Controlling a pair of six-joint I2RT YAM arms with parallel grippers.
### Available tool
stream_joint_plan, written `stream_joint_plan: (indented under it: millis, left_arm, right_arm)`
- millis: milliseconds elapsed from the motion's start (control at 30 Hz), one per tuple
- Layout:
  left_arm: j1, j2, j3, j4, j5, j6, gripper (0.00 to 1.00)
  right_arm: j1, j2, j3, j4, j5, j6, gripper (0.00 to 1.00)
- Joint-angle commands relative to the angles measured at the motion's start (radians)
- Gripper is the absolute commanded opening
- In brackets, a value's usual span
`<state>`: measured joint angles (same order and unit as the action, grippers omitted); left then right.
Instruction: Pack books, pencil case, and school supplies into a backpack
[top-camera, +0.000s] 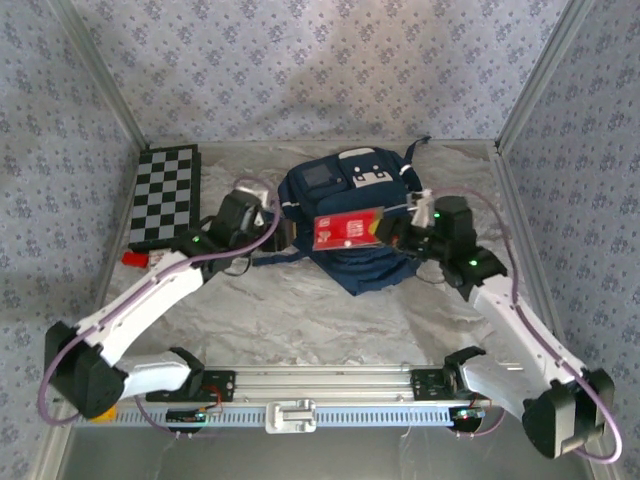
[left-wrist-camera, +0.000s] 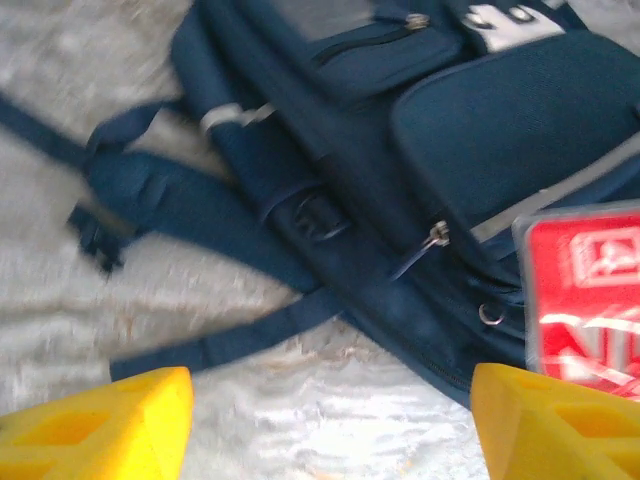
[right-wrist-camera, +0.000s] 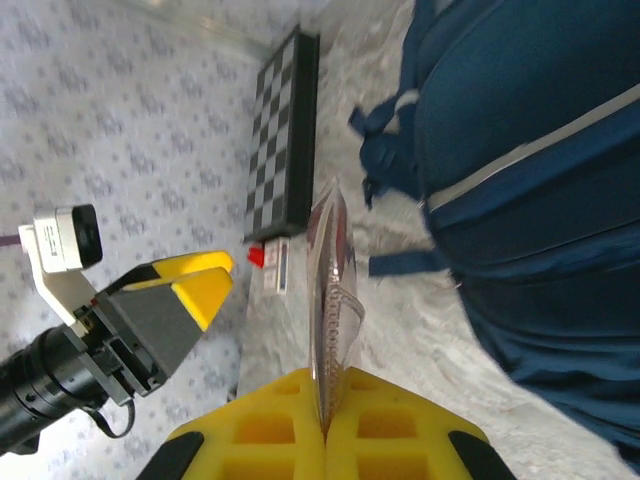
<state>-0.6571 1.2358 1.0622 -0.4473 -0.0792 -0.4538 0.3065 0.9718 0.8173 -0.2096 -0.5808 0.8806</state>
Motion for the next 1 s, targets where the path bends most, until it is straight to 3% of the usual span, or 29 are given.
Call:
stream_joint_plan:
  millis: [0, 267, 400, 667, 800, 967]
  left_arm:
    - [-0.065, 0.118, 0.101, 0.062, 0.012, 0.239, 0.76]
    - [-0.215, 0.399, 0.292, 0.116, 0.039, 0.531, 0.82]
    - [-0.249, 0.514, 0.373, 0.112, 0.0, 0.586, 0.84]
    - [-0.251, 0.653, 0.49, 0.079, -0.095, 0.655, 0.84]
    - [-0.236, 0.668, 0.555, 0.043, -0.126, 0.64, 0.78]
    - [-0.204, 0.642, 0.591, 0.033, -0.086, 0.611, 0.64]
  right_arm:
    - [-0.132, -0.07, 0.024, -0.142, -0.113, -0.042, 0.03]
    - [-0.462, -0.17, 0.014, -0.295, -0.266, -0.077, 0.03]
    - [-0.576, -0.215, -0.003, -0.349, -0.298, -0.104, 0.04]
    - [-0.659, -0.216, -0.013, -0.44, -0.324, -0.186, 0.03]
    - [-0.667, -0.223, -0.011, -0.485, -0.301, -0.219, 0.03]
    - [-0.668, -0.241, 0.003, -0.545, -0.281, -0.244, 0.03]
